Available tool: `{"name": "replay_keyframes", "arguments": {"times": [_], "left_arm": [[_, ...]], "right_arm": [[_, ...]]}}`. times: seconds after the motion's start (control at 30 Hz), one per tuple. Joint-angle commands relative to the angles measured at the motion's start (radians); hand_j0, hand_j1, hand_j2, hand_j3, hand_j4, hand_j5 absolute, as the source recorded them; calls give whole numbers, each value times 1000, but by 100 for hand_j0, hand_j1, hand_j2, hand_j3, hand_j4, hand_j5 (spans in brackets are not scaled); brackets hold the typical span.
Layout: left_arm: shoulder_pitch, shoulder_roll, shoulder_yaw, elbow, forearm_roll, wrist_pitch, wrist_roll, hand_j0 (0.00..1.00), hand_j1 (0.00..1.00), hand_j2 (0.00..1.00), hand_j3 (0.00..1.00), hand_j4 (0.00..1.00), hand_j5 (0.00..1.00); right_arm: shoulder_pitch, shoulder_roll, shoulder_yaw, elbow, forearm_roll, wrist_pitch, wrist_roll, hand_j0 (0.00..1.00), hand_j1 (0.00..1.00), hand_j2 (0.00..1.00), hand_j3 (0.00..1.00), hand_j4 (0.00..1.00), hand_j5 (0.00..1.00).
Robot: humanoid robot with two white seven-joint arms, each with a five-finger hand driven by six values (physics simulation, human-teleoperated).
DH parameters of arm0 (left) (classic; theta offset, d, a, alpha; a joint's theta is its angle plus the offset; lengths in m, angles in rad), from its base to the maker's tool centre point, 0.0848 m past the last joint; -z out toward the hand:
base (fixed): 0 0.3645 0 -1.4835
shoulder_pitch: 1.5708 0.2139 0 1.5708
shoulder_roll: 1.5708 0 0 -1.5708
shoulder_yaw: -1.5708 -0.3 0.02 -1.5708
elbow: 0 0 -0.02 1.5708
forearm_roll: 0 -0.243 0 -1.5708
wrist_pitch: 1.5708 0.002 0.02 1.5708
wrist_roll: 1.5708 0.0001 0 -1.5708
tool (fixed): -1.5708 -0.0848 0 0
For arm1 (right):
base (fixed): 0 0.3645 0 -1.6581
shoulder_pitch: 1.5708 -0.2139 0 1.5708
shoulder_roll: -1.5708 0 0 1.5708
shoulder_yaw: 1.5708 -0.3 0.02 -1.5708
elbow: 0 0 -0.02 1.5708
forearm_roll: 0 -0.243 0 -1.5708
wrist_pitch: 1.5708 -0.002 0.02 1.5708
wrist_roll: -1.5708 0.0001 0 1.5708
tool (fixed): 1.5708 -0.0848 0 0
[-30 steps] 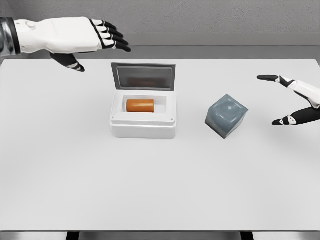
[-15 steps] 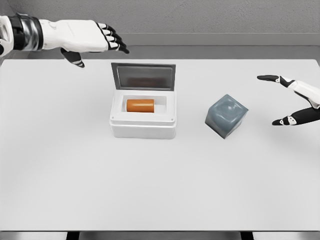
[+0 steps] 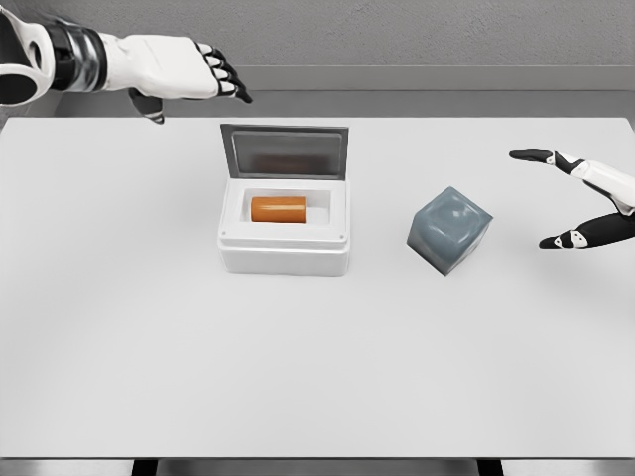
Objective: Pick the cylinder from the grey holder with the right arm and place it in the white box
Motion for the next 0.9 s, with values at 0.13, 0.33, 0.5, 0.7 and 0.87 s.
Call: {"name": "replay_keyframes", "arguments": {"times": [0.13,0.33,0.5,0.7,0.87], "left_arm": [[-2,-20,-28,9,-50,2,0,100,100,100,100,100,100],[-5,-44,-68,8,-79,2,0,100,100,100,100,100,100],[-9,-44,-74,2,-118,2,0,100,100,100,100,100,100],[-11,-35,-76,-2,-164,2,0,100,100,100,100,100,100],[-14,17,-76,-127,-162,2,0,100,100,100,100,100,100]], "right_arm": [[0,1,-1,-1,-8,3,0,100,100,100,100,100,100],[0,2,-1,-1,-8,3,0,100,100,100,100,100,100],[0,2,-1,1,-8,3,0,100,100,100,100,100,100],[0,2,-1,-1,-8,3,0,100,100,100,100,100,100],[0,2,-1,1,-8,3,0,100,100,100,100,100,100]]}}
